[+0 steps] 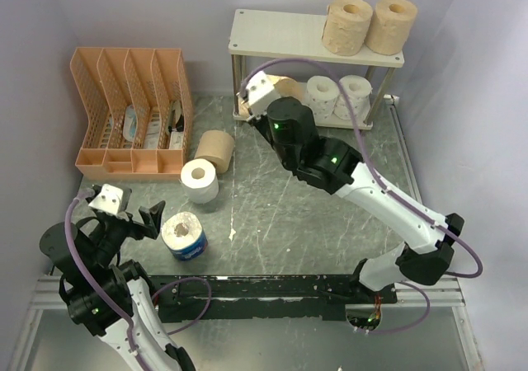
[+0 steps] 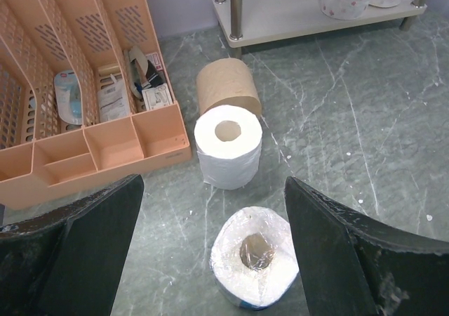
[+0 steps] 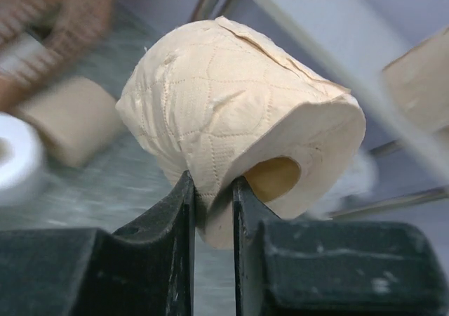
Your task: Place and organize the paper towels onto the shelf
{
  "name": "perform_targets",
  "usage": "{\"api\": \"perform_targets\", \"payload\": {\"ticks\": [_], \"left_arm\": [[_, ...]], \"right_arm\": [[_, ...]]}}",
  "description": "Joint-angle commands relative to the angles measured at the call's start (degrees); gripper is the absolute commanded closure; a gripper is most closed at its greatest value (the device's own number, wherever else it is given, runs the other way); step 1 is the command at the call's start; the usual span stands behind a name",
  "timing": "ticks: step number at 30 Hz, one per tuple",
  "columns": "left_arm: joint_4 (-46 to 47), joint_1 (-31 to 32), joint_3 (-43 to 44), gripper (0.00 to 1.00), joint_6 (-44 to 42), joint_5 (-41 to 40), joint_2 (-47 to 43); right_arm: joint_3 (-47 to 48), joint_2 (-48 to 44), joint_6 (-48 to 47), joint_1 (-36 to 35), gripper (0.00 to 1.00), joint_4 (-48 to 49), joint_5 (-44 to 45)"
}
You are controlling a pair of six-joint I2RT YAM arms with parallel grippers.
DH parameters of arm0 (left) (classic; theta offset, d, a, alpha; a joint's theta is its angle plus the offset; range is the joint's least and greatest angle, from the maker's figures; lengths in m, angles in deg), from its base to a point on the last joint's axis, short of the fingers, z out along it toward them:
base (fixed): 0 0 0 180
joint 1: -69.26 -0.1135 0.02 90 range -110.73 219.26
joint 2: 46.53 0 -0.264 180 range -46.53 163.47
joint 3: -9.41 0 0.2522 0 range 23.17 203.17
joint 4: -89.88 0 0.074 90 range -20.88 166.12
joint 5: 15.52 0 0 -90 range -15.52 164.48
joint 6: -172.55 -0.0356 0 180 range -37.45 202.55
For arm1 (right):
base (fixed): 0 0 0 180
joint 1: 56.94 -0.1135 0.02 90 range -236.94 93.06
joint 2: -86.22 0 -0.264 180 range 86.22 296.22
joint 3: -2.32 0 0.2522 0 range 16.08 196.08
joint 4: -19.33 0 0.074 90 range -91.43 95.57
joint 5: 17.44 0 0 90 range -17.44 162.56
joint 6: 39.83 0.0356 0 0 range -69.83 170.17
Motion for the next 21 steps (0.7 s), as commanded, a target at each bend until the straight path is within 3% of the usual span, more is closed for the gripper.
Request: {"api": "perform_targets", "payload": {"ticks": [1, 3, 6, 9, 11, 21], "left_arm": [[0.5, -0.7, -0.1, 0.06, -0.4, 1.1, -0.8], [0.7, -0.7, -0.2, 0.06, -0.4, 1.1, -0.7], [0.7, -0.7, -0.2, 0.06, -0.4, 1.1, -0.9], [0.8, -0.8, -0.2, 0.06, -0.4, 1.0, -1.6], [0.8, -0.8, -0.3, 0.06, -0.3, 1.0, -1.9], [0.6, -0.7, -0.2, 0.06, -0.6, 1.8, -0.9]], "right_arm": [[-3.2, 0.0, -45.3, -0.1, 1.00, 11.3, 0.8], [1.2, 3.3, -52.8, 1.5, 1.00, 10.7, 0.3], [16.3, 11.2, -55.4, 5.9, 1.00, 0.8, -2.2], [28.3, 17.5, -57.6, 11.7, 1.00, -2.8, -7.6], [27.1, 17.5, -59.7, 15.5, 1.00, 2.7, -10.4], [27.0, 19.8, -54.5, 28.1, 1.00, 6.3, -19.1]]}}
